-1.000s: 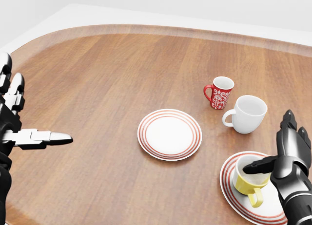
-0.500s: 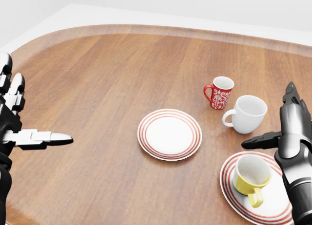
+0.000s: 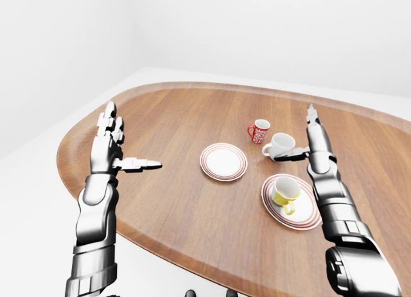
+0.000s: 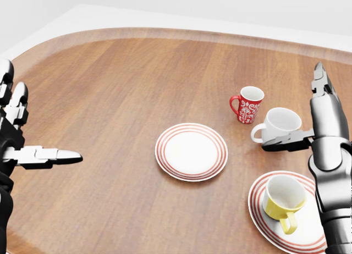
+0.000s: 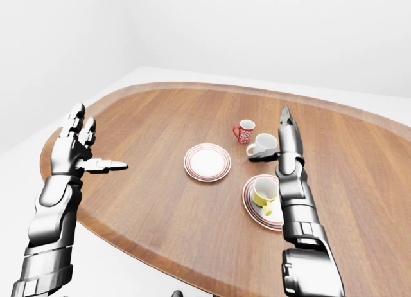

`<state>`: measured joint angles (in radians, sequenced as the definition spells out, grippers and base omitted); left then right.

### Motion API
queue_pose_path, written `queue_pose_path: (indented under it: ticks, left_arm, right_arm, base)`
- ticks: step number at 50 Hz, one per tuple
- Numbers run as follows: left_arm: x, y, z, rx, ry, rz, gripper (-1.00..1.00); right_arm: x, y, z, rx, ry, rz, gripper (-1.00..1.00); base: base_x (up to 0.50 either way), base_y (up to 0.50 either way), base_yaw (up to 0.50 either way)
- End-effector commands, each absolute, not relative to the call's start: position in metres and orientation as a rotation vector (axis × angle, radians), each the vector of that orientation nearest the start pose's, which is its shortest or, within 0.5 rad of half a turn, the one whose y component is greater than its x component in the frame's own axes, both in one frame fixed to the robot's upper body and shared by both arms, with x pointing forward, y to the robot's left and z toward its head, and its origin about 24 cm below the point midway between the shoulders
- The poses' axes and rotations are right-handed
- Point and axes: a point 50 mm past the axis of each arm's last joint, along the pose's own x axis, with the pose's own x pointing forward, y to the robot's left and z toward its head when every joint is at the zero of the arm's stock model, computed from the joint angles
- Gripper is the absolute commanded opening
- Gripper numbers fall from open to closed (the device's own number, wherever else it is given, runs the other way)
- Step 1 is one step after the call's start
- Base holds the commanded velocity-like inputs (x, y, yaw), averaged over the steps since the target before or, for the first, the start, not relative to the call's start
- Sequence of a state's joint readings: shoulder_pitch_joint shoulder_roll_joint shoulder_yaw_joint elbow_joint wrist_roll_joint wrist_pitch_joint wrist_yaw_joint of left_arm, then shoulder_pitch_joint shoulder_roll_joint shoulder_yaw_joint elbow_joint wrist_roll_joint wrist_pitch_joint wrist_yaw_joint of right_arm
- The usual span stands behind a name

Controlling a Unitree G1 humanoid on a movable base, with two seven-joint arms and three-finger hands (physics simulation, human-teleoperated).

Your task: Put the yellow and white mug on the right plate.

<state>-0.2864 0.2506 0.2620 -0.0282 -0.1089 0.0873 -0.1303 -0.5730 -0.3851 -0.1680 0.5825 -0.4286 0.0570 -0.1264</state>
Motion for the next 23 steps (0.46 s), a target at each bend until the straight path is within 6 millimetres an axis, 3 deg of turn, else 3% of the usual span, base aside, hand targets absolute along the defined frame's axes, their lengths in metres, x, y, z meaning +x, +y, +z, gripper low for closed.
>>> queue_pose_path:
  ticks: [1, 3, 5, 10, 13, 23]
  left_arm:
    - [0.295, 0.231, 0.139, 0.115, -0.269, 0.066, 1.00]
    - [0.295, 0.231, 0.139, 0.115, -0.268, 0.066, 1.00]
    - [0.295, 0.231, 0.141, 0.115, -0.277, 0.066, 1.00]
    - [0.293, 0.230, 0.145, 0.116, -0.297, 0.062, 1.00]
    - [0.291, 0.229, 0.149, 0.118, -0.315, 0.059, 1.00]
    - [0.275, 0.223, 0.181, 0.125, -0.469, 0.032, 1.00]
  right_arm:
    - [0.334, -0.233, 0.146, -0.669, -0.172, -0.243, 1.00]
    - [0.332, -0.231, 0.151, -0.670, -0.198, -0.237, 1.00]
    - [0.321, -0.220, 0.174, -0.678, -0.309, -0.204, 1.00]
    - [0.303, -0.205, 0.206, -0.701, -0.464, -0.161, 1.00]
    - [0.295, -0.200, 0.217, -0.712, -0.517, -0.149, 1.00]
    - [0.251, -0.175, 0.268, -0.776, -0.793, -0.091, 1.00]
  base:
    - [0.00, 0.00, 0.00]
    - [0.00, 0.00, 0.00]
    - [0.00, 0.00, 0.00]
    - [0.00, 0.00, 0.00]
    - [0.00, 0.00, 0.00]
    - [0.00, 0.00, 0.00]
